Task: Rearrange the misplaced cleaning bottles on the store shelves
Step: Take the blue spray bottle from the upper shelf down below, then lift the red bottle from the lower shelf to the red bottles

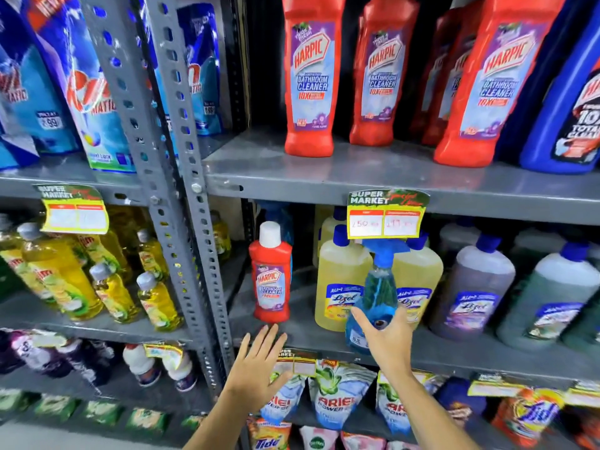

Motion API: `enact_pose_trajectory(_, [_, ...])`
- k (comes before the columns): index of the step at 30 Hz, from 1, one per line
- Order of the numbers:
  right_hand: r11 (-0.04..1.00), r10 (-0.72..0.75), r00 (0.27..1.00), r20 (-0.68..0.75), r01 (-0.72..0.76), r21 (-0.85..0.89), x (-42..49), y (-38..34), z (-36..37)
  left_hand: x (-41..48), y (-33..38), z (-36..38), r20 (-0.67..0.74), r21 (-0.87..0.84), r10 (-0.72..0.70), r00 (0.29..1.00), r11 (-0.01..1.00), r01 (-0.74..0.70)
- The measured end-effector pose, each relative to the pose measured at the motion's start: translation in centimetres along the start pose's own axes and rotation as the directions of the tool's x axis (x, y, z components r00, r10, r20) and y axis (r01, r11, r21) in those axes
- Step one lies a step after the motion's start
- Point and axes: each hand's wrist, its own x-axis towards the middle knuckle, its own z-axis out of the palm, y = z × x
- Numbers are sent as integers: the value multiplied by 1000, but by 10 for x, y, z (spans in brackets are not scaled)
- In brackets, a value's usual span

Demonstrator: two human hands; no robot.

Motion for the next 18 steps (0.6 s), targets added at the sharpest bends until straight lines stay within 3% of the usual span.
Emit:
enact_pose_trajectory(9, [999,4,999,38,-2,-47,-3,10,-5,-2,0,0,0,17,3,1000,1000,-3])
enact_pose_trajectory(12, [1000,-27,999,-42,28,12,-14,13,-11,-2,-1,-2,4,24,3,1000,1000,-4])
enact_pose_trajectory(15, [987,-141,951,-276,158,40,-32,2,-13,-2,0,-3,17,33,-3,1000,999,2])
enact_pose_trajectory(18, [905,-367,888,-276,409,114,-52,-31,-1,-1,0,0,8,42,4,1000,999,-4])
